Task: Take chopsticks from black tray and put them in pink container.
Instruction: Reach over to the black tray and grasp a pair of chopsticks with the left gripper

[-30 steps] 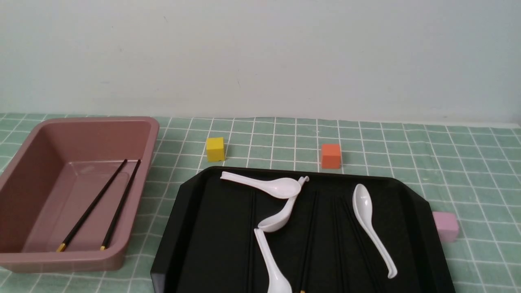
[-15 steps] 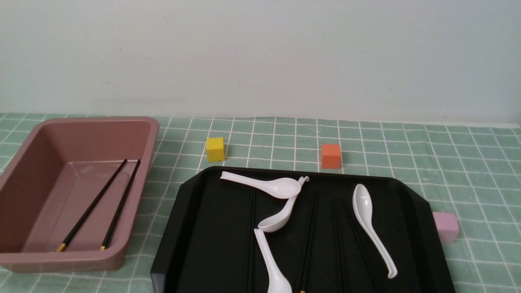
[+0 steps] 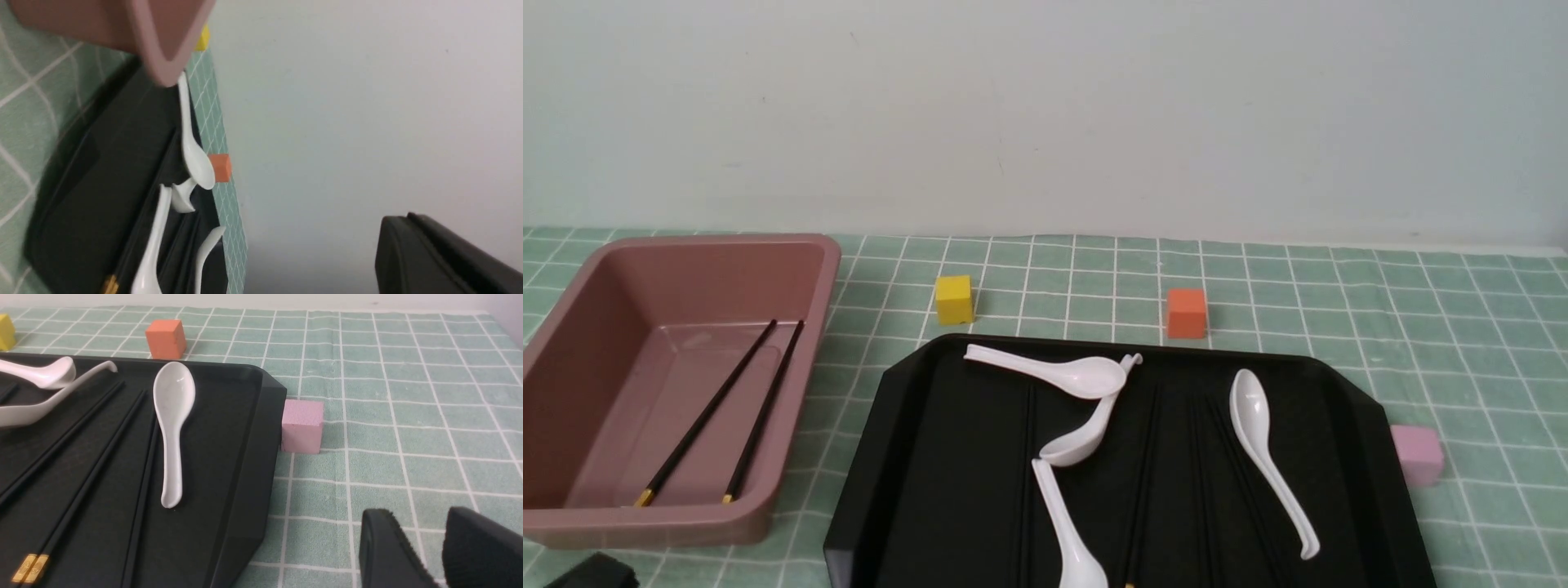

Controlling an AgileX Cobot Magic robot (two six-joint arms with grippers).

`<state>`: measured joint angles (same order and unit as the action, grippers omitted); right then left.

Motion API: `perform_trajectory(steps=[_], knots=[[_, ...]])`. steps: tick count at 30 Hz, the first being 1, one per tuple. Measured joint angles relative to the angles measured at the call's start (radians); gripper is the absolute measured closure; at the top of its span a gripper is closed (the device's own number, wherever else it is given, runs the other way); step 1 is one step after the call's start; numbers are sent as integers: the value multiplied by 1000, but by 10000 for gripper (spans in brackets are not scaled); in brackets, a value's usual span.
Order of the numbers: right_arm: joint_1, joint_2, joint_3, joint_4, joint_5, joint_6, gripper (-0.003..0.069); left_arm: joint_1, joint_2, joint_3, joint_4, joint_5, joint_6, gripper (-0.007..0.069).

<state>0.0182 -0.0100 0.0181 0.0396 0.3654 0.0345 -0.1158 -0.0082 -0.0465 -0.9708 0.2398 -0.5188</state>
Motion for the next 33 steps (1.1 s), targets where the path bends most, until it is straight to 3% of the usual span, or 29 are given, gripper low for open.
perform_trajectory(steps=[5,7,8,9,13,15,20,28,33], knots=[[0,0,0,0,0,0,419,0,234,-281,221,233,30,637],[0,0,0,0,0,0,419,0,409,-437,371,489,22,637],[0,0,0,0,0,0,419,0,426,-451,371,513,21,637],[0,0,0,0,0,0,419,0,579,-568,487,723,10,637],[0,0,0,0,0,0,419,0,841,-737,643,955,20,637],[0,0,0,0,0,0,419,0,964,-803,700,980,36,637],[0,0,0,0,0,0,419,-26,1150,-860,689,979,57,637],[0,0,0,0,0,0,419,-376,1371,-879,763,782,-87,637],[0,0,0,0,0,0,419,-486,1502,-879,762,623,-135,613]])
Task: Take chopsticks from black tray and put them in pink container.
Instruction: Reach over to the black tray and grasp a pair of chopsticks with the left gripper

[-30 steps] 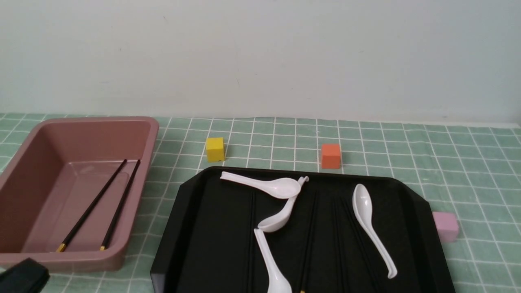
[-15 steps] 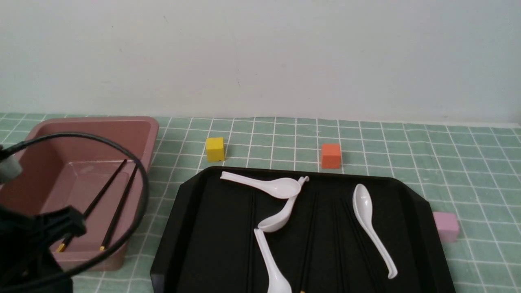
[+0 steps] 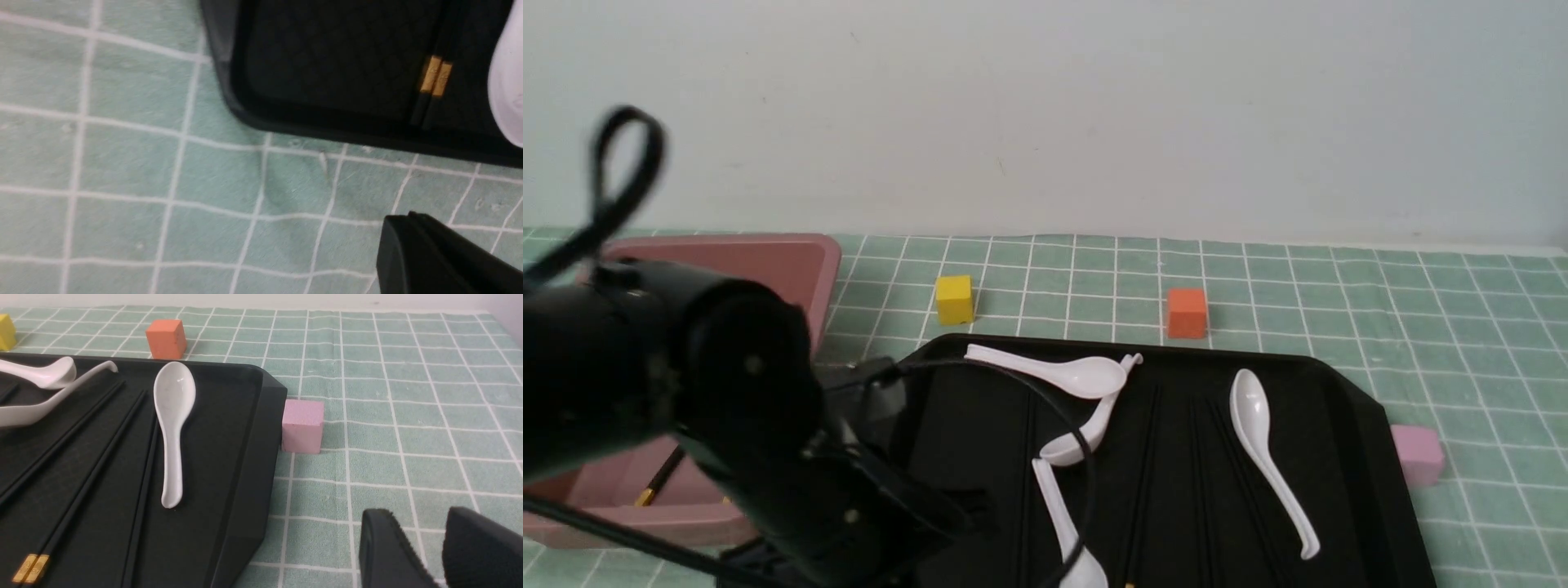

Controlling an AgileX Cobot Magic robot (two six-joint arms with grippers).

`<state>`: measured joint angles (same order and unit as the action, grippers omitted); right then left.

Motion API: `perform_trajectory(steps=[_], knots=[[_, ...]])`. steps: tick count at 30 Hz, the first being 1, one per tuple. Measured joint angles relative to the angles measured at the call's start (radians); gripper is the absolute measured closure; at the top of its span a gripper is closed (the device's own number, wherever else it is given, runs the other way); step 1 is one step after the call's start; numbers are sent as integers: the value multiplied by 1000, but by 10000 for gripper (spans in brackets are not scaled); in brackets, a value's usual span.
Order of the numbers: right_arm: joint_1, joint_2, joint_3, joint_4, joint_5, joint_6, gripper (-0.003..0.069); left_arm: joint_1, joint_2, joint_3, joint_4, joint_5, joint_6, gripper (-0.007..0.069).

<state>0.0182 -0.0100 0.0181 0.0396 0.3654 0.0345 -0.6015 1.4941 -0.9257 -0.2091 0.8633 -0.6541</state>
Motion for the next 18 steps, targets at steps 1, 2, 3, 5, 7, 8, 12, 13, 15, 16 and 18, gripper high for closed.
perform_trajectory(steps=[1,2,3,5,7,8,12,13,15,16,18], knots=[[0,0,0,0,0,0,419,-15,29,0,-1,-33,-6,590],[0,0,0,0,0,0,419,-24,51,0,-1,-65,-11,563],[0,0,0,0,0,0,419,-33,77,0,-1,-94,-13,530],[0,0,0,0,0,0,419,-42,128,-7,-2,-138,-15,456],[0,0,0,0,0,0,419,-44,167,-34,-1,-145,-12,378],[0,0,0,0,0,0,419,-44,179,-46,0,-143,-8,350],[0,0,0,0,0,0,419,-44,247,-155,4,-108,18,274],[0,0,0,0,0,0,419,-44,270,-194,7,-89,20,265],[0,0,0,0,0,0,419,-44,307,-250,18,-65,24,263],[0,0,0,0,0,0,419,-44,325,-272,27,-56,25,263],[0,0,0,0,0,0,419,-44,342,-292,37,-49,26,263]])
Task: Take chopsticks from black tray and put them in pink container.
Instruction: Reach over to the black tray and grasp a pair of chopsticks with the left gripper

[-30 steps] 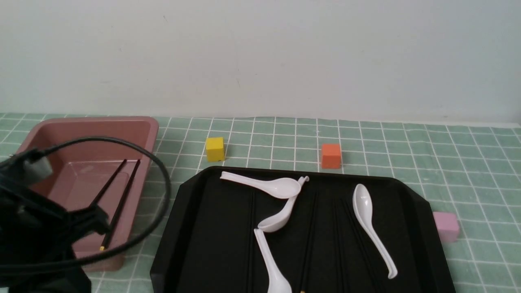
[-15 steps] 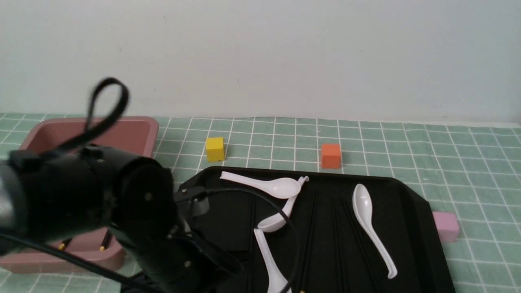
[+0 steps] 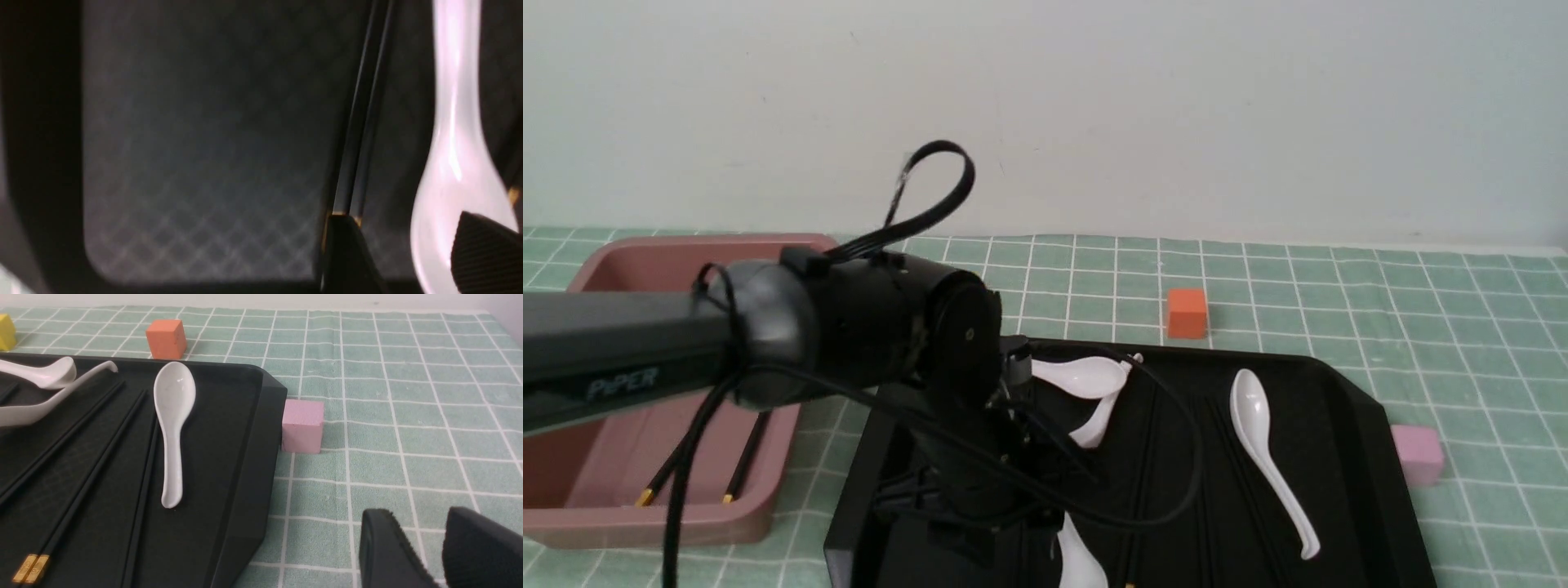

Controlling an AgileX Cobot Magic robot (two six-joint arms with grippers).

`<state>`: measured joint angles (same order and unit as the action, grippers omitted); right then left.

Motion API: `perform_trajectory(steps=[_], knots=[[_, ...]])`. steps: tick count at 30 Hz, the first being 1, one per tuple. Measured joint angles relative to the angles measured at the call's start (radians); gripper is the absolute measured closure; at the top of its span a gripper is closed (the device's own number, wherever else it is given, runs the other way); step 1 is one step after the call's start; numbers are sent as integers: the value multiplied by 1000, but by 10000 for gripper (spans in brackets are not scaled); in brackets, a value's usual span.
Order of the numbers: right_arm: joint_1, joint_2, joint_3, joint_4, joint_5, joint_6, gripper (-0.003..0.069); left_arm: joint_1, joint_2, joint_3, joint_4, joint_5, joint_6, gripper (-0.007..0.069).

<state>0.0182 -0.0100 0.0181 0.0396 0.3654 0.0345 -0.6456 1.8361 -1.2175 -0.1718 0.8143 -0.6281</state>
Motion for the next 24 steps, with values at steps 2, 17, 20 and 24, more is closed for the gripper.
perform_trajectory(steps=[2,17,20,24], knots=[[0,0,0,0,0,0,419,0,43,-36,19,5,1,263],[0,0,0,0,0,0,419,0,138,-55,81,-8,2,276],[0,0,0,0,0,0,419,0,146,-60,88,2,2,298],[0,0,0,0,0,0,419,0,153,-67,101,23,2,382]])
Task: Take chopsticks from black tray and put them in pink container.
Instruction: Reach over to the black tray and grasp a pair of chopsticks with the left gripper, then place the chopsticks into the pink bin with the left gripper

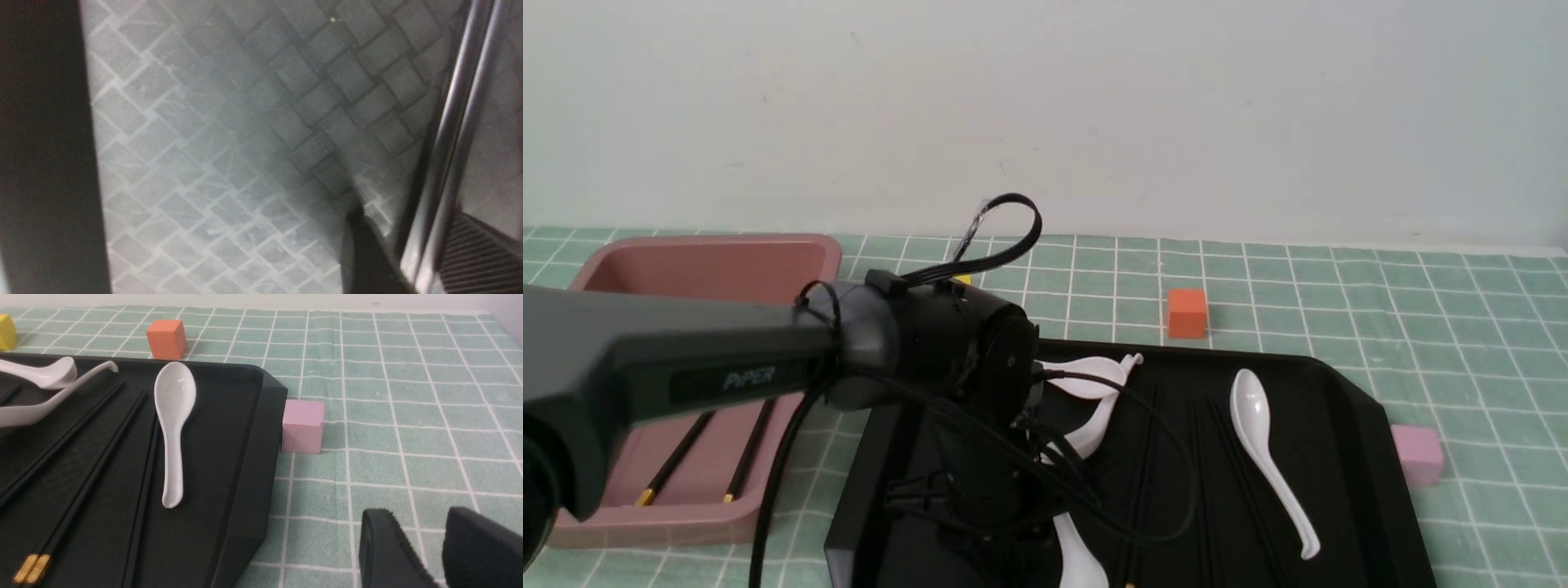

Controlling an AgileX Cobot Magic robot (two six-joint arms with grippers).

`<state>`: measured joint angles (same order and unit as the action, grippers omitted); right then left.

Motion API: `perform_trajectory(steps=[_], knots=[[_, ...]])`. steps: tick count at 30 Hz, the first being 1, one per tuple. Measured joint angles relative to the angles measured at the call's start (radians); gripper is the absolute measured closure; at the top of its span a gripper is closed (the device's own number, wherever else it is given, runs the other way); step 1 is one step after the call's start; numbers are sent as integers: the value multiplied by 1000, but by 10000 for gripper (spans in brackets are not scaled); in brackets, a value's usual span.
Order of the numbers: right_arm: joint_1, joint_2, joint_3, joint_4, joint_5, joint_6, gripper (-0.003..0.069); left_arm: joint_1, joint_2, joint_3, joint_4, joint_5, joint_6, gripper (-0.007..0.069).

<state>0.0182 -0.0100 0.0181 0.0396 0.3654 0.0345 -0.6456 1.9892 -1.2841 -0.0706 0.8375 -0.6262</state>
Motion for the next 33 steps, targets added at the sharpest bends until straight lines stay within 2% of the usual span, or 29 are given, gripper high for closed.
perform_trajectory(steps=[5,9,15,20,24,27,33], knots=[[0,0,0,0,0,0,419,0,-1,-1,23,10,-1,520],[0,0,0,0,0,0,419,0,-22,5,25,20,-3,515],[0,0,0,0,0,0,419,22,-204,15,36,91,-16,515],[0,0,0,0,0,0,419,177,-408,15,48,124,5,515],[0,0,0,0,0,0,419,385,-504,15,124,208,184,515],[0,0,0,0,0,0,419,498,-503,16,146,248,294,515],[0,0,0,0,0,0,419,633,-419,19,166,166,429,515]])
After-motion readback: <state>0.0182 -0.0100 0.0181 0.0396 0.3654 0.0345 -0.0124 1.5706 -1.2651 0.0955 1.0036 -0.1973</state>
